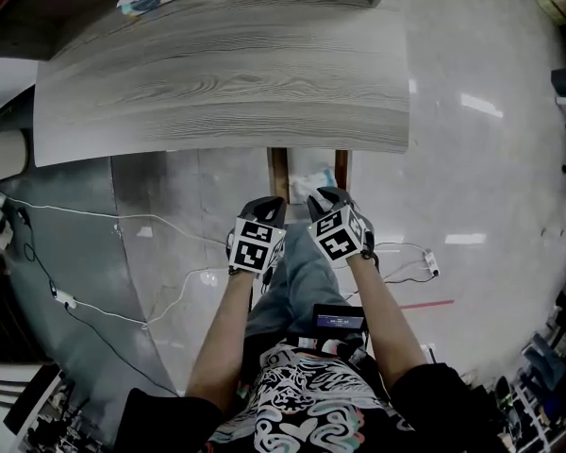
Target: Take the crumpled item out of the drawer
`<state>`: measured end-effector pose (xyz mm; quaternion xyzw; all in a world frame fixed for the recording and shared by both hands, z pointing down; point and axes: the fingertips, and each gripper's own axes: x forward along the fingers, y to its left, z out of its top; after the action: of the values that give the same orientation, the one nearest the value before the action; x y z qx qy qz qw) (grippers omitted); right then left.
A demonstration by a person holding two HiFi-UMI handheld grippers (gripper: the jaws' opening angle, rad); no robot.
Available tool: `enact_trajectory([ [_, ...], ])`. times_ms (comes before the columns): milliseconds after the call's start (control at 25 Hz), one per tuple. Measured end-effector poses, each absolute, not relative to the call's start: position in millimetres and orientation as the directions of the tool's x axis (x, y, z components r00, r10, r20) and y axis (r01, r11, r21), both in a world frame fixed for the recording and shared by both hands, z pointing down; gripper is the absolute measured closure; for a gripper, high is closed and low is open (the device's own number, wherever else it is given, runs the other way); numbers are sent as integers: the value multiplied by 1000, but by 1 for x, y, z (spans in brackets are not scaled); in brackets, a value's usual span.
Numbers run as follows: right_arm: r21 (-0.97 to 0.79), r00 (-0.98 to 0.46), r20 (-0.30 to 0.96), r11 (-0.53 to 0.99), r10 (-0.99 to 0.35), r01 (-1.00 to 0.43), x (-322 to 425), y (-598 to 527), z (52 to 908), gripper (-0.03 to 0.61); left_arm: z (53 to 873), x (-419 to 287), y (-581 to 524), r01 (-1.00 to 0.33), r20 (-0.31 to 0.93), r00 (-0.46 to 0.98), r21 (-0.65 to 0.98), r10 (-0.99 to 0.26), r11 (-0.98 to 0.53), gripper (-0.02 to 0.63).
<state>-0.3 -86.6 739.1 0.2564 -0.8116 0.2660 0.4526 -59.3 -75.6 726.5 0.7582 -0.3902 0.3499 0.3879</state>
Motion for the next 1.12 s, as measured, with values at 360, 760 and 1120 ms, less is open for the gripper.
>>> enact_trajectory([
  [360,-178,-407,904,749,-132,-638,0,-87,760,495,733,-56,-78,-859,841,452,321,-297,-398,606],
  [760,-141,-366,921,760,-135,-634,2,-90,770,497,738,-59,-83,-860,844,456,336,-283,-385,606],
  [1120,-127,-333,937,781,-108,-612,10,-87,773,571,737,-63,-88,-865,843,453,337,-291,-371,606],
])
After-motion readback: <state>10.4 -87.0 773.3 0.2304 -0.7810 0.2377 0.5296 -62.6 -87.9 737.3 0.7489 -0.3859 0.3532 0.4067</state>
